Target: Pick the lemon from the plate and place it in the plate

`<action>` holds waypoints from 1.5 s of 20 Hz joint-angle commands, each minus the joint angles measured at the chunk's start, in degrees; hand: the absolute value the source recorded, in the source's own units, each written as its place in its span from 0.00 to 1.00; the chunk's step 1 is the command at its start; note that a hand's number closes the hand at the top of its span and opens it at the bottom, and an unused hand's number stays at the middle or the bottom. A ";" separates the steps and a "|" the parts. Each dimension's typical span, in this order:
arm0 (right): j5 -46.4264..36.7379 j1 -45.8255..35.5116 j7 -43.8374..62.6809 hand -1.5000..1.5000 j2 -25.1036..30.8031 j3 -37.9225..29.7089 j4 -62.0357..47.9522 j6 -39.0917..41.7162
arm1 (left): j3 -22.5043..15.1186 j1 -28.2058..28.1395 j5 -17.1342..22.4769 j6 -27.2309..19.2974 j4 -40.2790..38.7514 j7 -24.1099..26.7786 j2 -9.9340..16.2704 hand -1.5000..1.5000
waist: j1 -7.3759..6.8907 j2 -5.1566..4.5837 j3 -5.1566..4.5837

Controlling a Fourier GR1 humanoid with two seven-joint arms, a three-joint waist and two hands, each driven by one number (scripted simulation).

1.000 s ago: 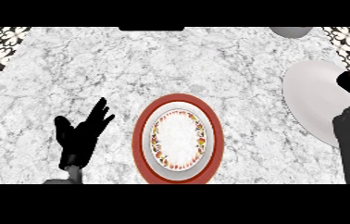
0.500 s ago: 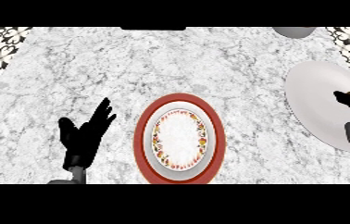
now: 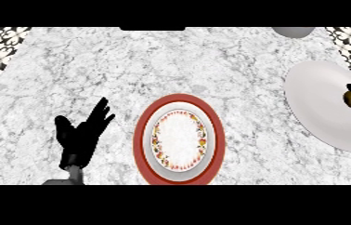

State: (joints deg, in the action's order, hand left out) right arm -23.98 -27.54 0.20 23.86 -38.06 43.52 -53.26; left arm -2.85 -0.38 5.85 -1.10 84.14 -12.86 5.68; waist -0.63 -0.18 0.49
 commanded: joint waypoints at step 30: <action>14.39 53.30 -2.80 0.00 -23.82 20.19 57.99 12.59 | 1.62 -1.97 -0.32 1.71 -0.46 -0.41 -0.37 0.50 | 0.89 0.23 -0.49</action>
State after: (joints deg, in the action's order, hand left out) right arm -10.01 22.16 -2.20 0.56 -20.79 99.50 -38.65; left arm -1.97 -1.96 4.45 -1.16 84.82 -12.10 4.66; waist 0.31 0.35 0.18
